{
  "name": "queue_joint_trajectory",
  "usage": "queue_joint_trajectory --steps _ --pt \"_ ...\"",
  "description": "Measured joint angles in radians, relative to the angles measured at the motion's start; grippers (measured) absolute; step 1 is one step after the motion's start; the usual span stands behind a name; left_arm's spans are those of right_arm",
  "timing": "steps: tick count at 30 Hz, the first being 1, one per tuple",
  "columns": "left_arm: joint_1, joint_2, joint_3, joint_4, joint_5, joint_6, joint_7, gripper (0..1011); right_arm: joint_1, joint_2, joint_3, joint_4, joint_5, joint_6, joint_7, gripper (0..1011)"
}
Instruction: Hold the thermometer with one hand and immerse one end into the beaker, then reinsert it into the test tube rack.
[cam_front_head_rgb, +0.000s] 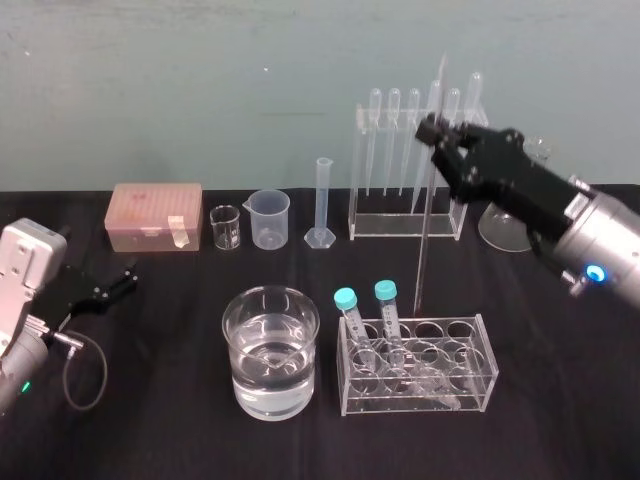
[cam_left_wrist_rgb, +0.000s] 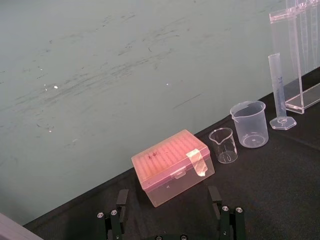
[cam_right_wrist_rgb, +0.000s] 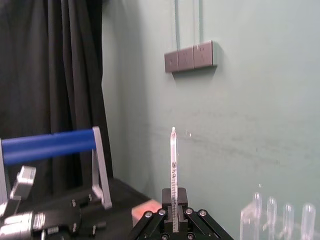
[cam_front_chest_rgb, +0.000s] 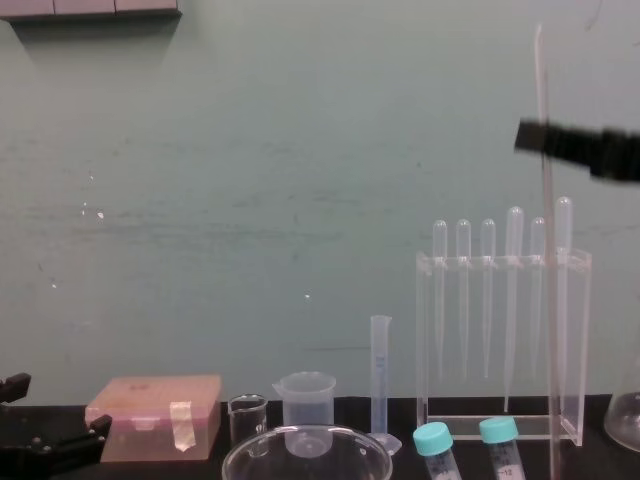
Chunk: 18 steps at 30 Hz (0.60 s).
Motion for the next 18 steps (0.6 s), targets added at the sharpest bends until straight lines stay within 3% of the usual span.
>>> queue_joint_trajectory --steps 9,12,18 --pt "0.000 0.000 0.000 0.000 0.000 0.000 0.000 1008 0.142 -0.017 0.018 -0.005 0.067 0.096 0.000 57" --pt "0.000 0.000 0.000 0.000 0.000 0.000 0.000 1008 0.205 -0.023 0.005 0.014 0.081 0.120 0.005 57" --pt "0.000 0.000 0.000 0.000 0.000 0.000 0.000 1008 0.316 -0.056 -0.065 0.072 0.088 0.143 0.052 57"
